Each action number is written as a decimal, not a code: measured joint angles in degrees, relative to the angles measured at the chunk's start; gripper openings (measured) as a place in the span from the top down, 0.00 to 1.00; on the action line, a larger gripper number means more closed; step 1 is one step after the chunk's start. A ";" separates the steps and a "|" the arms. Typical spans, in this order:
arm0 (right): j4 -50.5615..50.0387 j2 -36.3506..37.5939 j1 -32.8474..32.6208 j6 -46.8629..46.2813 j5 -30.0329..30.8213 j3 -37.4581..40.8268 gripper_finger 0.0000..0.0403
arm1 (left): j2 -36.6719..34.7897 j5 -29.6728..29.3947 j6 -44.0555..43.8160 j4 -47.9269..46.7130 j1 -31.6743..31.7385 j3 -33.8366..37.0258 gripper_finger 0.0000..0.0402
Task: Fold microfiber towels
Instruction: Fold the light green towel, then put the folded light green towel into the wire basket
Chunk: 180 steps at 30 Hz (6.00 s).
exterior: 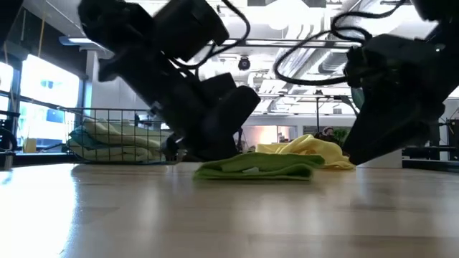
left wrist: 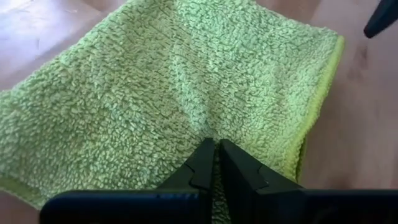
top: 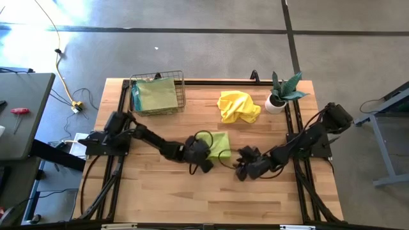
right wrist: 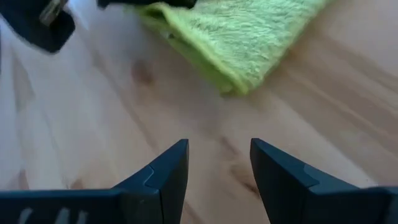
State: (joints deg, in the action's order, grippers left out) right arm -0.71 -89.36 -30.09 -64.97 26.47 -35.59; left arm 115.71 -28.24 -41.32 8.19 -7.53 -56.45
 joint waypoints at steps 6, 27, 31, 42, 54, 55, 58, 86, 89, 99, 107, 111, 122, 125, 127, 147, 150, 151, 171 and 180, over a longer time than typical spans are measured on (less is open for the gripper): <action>15.30 5.33 3.61 -5.76 -1.67 10.73 0.59 | 0.03 4.71 4.61 3.36 1.50 0.11 0.95; 21.08 7.24 17.53 12.36 -6.93 15.84 0.53 | -16.99 10.04 13.59 -18.15 1.98 -1.23 0.90; 20.34 7.24 17.75 13.74 -6.94 15.84 0.53 | -18.41 10.54 9.54 -22.18 2.36 -1.33 0.80; 20.16 7.24 17.73 14.03 -7.57 15.82 0.53 | -17.05 11.96 -5.83 -26.55 3.40 0.20 0.58; 19.80 7.21 17.73 14.03 -7.60 15.80 0.53 | -17.05 14.90 -8.03 -27.10 1.63 0.57 0.56; 19.80 7.21 17.73 14.03 -7.60 15.80 0.53 | -17.05 13.84 -7.99 -27.25 1.33 0.59 0.56; 19.80 7.21 17.73 14.02 -7.60 15.80 0.53 | -17.05 11.63 -7.65 -26.70 0.92 0.59 0.54; 19.76 7.19 17.73 14.03 -7.60 15.80 0.53 | -12.35 12.40 -30.33 15.60 4.94 18.53 0.38; 19.74 7.19 17.73 14.03 -7.60 15.80 0.53 | -11.35 12.36 -30.59 15.37 4.92 17.29 0.38; 19.72 7.19 17.73 14.03 -7.61 15.80 0.53 | -8.43 13.31 -29.41 15.05 5.07 12.96 0.38; 19.74 7.19 17.73 14.03 -7.62 15.80 0.53 | -8.33 12.10 -28.99 14.80 5.31 12.81 0.60; 19.74 7.19 17.72 14.03 -7.61 15.80 0.53 | -8.40 13.64 -27.03 13.13 6.17 12.61 0.79; 19.78 7.19 17.72 14.03 -7.60 15.80 0.53 | -11.57 18.65 -19.69 10.88 8.47 12.92 0.99; 19.79 7.19 17.72 14.03 -7.62 15.79 0.53 | -14.93 21.64 -18.03 8.84 9.80 12.90 0.99; 19.67 7.19 17.72 14.02 -7.62 15.79 0.53 | -17.55 23.48 -17.41 6.39 10.81 12.90 1.00; 19.56 7.19 17.71 14.01 -7.62 15.78 0.53 | -40.49 32.50 -7.26 -7.96 30.57 6.05 1.00; 19.50 7.19 17.72 14.03 -7.62 15.78 0.53 | -40.49 35.13 -2.77 -11.17 35.22 1.80 1.00; 19.48 7.19 17.72 14.02 -7.62 15.78 0.53 | -40.51 35.60 -1.08 -12.96 36.85 0.42 1.00; 19.39 7.19 17.72 14.01 -7.62 15.78 0.53 | -40.55 21.45 22.20 -58.20 62.57 -6.80 1.00; 19.33 7.19 17.72 14.02 -7.62 15.78 0.53 | -40.34 16.67 26.56 -61.14 65.90 -5.47 1.00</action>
State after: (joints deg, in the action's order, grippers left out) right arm 18.62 -82.17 -12.37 -50.95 18.85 -19.81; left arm 75.37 -11.57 -14.76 -52.95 58.37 -61.92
